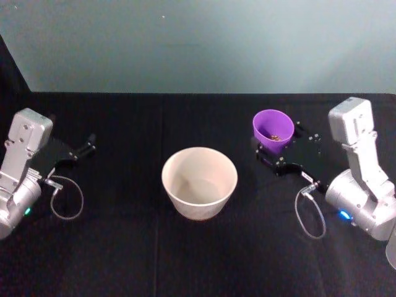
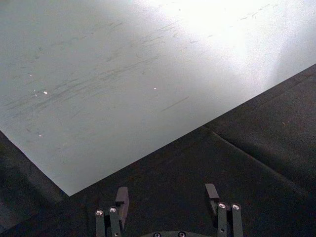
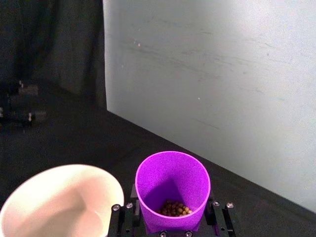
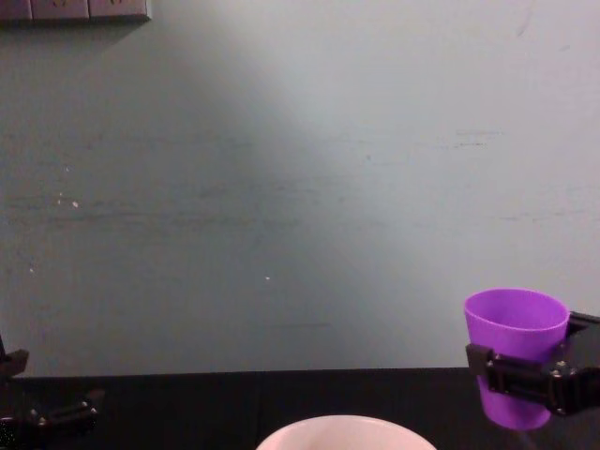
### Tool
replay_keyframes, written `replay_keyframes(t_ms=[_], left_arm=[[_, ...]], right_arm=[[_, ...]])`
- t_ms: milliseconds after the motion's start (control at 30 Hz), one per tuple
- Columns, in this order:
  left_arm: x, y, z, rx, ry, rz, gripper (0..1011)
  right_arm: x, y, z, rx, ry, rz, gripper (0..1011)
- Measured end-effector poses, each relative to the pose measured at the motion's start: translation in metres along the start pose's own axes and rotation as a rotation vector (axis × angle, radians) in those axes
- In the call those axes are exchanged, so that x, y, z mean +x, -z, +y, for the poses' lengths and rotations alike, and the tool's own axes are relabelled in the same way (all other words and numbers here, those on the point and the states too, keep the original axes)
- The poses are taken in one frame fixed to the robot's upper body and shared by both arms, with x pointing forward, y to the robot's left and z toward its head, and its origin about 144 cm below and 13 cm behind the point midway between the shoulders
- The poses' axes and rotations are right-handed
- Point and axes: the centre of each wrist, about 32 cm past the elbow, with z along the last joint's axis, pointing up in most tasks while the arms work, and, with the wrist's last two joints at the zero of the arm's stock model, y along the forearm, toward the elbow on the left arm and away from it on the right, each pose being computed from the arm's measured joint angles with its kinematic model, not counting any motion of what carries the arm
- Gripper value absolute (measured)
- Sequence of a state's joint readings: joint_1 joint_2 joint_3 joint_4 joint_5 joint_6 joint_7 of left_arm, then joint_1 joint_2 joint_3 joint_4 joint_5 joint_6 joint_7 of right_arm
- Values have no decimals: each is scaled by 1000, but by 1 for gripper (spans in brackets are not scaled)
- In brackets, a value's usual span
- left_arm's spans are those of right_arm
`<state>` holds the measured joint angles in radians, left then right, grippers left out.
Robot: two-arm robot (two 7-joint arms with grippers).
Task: Pick up the cup and pour the mung beans from the cup into the bowl.
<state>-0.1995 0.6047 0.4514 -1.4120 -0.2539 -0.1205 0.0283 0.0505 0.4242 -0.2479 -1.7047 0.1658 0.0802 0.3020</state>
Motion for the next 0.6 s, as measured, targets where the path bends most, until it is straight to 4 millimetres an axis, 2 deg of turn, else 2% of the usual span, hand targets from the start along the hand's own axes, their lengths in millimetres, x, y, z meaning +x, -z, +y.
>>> replay_keyframes(t_ms=[600], left_arm=[[0, 0, 0, 0, 0, 0, 1000]], right_arm=[[-20, -29, 22, -103, -36, -345, 718]])
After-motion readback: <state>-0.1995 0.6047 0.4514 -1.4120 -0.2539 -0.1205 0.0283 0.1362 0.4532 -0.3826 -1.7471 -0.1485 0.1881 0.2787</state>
